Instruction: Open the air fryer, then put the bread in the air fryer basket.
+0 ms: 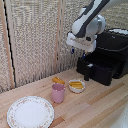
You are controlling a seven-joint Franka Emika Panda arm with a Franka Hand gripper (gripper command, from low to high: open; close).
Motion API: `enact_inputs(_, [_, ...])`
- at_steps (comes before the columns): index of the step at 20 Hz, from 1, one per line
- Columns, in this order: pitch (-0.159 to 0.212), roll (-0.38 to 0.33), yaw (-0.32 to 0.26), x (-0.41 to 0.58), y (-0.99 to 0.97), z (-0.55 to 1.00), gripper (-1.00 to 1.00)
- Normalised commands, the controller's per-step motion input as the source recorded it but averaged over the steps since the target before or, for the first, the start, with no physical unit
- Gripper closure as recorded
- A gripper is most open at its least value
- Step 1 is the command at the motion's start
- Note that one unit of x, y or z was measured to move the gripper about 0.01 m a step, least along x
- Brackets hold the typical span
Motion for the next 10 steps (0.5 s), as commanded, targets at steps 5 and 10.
enact_inputs(5, [0.000,0.096,0.267,0.381,0.16,0.04,-1.00])
enact_inputs(10, [0.000,0.080,0.102,0.239,0.69,-0.05,-1.00])
